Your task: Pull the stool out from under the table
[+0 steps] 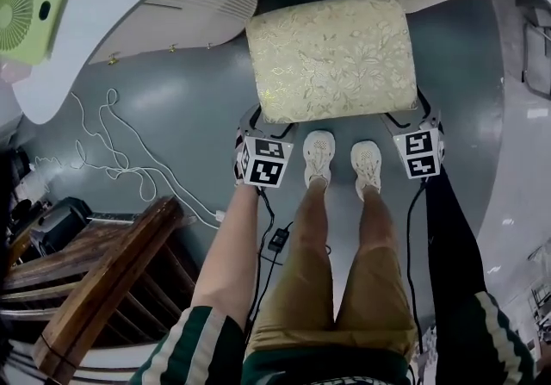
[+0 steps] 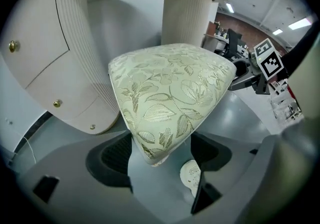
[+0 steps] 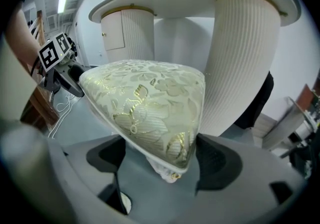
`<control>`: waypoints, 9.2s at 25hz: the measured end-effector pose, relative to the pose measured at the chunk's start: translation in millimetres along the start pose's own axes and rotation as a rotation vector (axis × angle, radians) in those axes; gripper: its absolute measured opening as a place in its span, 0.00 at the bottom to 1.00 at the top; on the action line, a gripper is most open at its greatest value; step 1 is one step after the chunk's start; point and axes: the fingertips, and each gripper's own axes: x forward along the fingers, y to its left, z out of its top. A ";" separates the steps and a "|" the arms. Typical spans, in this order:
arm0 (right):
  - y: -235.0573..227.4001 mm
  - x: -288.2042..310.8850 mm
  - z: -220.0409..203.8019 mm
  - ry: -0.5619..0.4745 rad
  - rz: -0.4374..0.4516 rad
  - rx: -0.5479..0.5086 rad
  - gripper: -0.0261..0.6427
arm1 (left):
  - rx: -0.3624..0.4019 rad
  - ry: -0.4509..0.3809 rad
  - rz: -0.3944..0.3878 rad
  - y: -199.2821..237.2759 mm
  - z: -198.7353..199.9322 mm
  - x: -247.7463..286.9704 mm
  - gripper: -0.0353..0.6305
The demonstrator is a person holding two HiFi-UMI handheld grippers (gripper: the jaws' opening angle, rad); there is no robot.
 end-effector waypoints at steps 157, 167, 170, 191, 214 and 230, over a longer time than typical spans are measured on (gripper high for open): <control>-23.0 -60.7 31.2 0.467 0.237 0.007 0.64 | -0.299 0.240 -0.213 -40.3 13.1 -47.9 0.51; -24.2 -62.4 24.7 0.528 0.280 0.001 0.64 | -0.322 0.323 -0.207 -50.2 6.8 -50.2 0.50; -27.0 -56.5 25.6 0.536 0.291 -0.011 0.64 | -0.330 0.329 -0.198 -48.1 8.2 -46.9 0.50; -52.6 -175.9 205.8 0.230 0.174 0.103 0.62 | -0.527 0.028 0.031 -22.1 139.4 -197.7 0.49; -89.4 -338.6 564.6 -0.296 0.178 -0.025 0.51 | -0.409 -0.510 0.247 86.7 442.1 -470.0 0.49; -95.4 -399.4 630.1 -0.446 0.175 -0.074 0.37 | -0.381 -0.654 0.301 93.4 494.2 -543.7 0.28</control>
